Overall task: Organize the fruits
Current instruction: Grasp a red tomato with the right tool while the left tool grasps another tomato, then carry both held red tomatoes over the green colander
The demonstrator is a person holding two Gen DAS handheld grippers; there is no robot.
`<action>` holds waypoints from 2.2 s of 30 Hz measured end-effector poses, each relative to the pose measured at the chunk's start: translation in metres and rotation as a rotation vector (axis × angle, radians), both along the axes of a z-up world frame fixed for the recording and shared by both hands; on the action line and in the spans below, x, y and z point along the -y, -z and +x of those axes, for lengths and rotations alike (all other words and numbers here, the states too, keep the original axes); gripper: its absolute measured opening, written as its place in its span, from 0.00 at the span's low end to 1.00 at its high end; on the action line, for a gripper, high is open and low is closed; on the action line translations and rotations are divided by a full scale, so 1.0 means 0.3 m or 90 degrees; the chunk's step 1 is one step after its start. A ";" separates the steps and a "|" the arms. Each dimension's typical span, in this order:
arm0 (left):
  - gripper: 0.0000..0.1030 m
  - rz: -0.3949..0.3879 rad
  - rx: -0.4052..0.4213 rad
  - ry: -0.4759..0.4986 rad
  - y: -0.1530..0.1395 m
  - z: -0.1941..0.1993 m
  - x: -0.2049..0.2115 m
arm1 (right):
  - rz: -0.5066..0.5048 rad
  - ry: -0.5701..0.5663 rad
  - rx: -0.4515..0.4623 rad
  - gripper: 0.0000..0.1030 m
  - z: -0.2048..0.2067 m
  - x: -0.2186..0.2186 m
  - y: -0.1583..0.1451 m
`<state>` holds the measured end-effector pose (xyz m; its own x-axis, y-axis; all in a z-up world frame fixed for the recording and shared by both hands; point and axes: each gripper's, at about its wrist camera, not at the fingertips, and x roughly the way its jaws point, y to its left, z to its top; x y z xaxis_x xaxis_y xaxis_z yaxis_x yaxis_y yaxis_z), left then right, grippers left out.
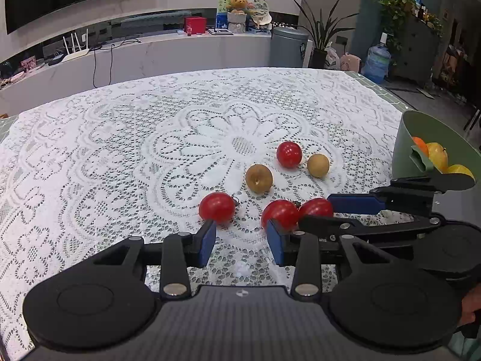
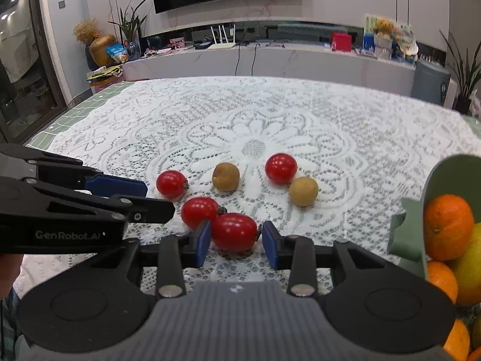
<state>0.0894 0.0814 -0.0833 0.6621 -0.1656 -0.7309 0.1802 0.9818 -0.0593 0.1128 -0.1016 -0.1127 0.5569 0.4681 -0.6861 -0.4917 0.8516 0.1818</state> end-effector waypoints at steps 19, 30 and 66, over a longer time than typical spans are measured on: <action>0.44 0.029 -0.002 0.076 0.007 0.010 0.074 | -0.113 -0.010 0.067 0.29 -0.057 -0.001 -0.029; 0.45 0.033 -0.017 0.101 0.034 0.068 0.112 | -0.129 -0.017 0.069 0.30 -0.068 -0.004 -0.005; 0.34 0.018 0.035 0.040 -0.140 -0.107 0.140 | -0.099 -0.041 0.147 0.30 -0.230 0.050 -0.176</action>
<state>0.0572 0.0393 -0.0413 0.6905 -0.1874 -0.6986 0.2437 0.9697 -0.0192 0.0438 -0.1166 -0.0600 0.6796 0.4065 -0.6107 -0.5590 0.8261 -0.0721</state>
